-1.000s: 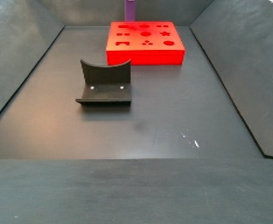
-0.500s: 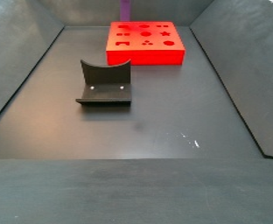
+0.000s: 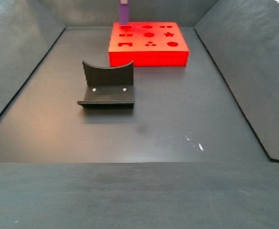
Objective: Insert the rectangle object.
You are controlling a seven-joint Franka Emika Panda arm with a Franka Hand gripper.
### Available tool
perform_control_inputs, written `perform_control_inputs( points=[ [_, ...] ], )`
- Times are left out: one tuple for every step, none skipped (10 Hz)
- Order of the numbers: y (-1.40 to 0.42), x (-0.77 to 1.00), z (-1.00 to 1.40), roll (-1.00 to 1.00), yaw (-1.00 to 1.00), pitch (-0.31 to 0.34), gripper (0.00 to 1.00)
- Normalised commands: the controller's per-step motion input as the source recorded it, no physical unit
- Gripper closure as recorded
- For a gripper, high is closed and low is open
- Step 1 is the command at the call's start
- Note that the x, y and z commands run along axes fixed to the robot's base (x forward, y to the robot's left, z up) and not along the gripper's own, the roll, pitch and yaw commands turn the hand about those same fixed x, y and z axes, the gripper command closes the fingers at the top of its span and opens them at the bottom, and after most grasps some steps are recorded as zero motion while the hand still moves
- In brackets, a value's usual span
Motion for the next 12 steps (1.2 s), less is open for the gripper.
perform_control_inputs(
  points=[
    [0.00, -0.08, -0.01, 0.12, -0.29, 0.060, 1.00],
    [0.00, -0.05, -0.06, 0.10, -0.25, 0.036, 1.00],
    [0.00, 0.19, 0.00, 0.05, -0.09, 0.007, 1.00],
    [0.00, 0.29, -0.02, 0.07, -0.05, 0.007, 1.00],
    [0.00, 0.09, -0.03, 0.08, -0.04, 0.029, 1.00],
    [0.00, 0.00, -0.05, 0.12, -0.05, 0.044, 1.00],
    [0.02, -0.07, -0.09, 0.08, -0.05, 0.010, 1.00],
    [0.00, -0.11, -0.06, 0.04, -0.10, 0.001, 1.00],
    [0.00, 0.00, -0.08, 0.00, -0.04, 0.000, 1.00],
    [0.00, 0.00, -0.12, 0.00, 0.00, 0.000, 1.00],
    [0.00, 0.00, -0.16, 0.00, 0.00, 0.000, 1.00],
    [0.00, 0.01, -0.19, 0.00, -0.01, 0.000, 1.00]
  ],
)
